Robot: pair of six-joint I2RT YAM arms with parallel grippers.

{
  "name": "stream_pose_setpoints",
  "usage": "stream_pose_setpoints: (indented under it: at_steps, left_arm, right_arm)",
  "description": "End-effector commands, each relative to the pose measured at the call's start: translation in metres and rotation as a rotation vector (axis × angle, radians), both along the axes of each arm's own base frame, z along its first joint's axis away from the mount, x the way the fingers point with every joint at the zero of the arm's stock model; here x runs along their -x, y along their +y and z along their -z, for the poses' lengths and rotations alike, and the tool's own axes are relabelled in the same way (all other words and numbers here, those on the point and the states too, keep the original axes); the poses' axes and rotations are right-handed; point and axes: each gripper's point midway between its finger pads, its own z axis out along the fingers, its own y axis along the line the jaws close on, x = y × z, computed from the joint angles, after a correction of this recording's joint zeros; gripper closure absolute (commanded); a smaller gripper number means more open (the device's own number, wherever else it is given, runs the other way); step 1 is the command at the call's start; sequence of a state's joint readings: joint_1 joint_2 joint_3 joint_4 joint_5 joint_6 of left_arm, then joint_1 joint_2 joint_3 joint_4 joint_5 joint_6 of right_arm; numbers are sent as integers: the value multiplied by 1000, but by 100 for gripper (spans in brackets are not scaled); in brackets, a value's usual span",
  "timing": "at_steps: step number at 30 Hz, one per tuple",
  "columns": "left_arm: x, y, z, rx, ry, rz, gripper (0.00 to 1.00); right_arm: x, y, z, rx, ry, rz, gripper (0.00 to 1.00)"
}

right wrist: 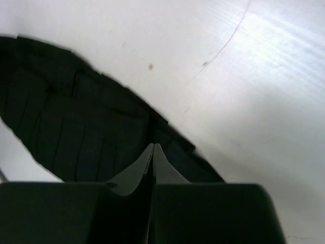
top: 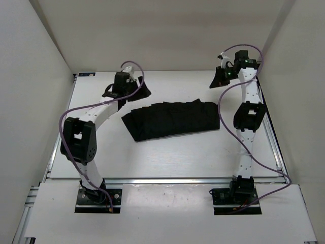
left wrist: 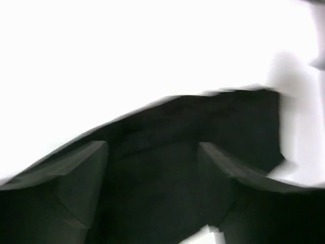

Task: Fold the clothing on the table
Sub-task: Fold the skirt

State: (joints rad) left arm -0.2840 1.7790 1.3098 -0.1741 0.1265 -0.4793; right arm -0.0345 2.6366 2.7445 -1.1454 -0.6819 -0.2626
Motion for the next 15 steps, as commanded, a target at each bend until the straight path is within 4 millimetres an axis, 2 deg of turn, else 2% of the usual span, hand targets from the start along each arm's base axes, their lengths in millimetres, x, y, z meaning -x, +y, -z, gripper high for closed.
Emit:
stream_pose_setpoints:
  at_steps: [1, 2, 3, 4, 5, 6, 9, 15]
  left_arm:
    - [33, -91, -35, 180, -42, 336, 24]
    - [40, -100, -29, 233, -12, 363, 77]
    - [54, -110, -14, 288, 53, 406, 100]
    - [65, -115, -1, 303, 95, 433, 100]
    - [78, -119, 13, 306, 136, 452, 100]
    - [81, -119, 19, 307, 149, 452, 100]
    - [100, -125, 36, 357, 205, 475, 100]
    - [110, -109, 69, 332, 283, 444, 100]
  right_arm:
    - [51, 32, -8, -121, 102, -181, 100]
    - [71, 33, 6, -126, 173, -204, 100]
    - [91, 36, 15, -158, 195, -259, 100]
    - [104, 48, 20, -160, 226, -295, 100]
    - [116, 51, 29, -146, 251, -320, 99]
    - [133, 56, 38, -132, 291, -352, 100]
    - [155, 70, 39, -184, 325, -396, 100]
    - [162, 80, 38, -216, 309, -435, 100]
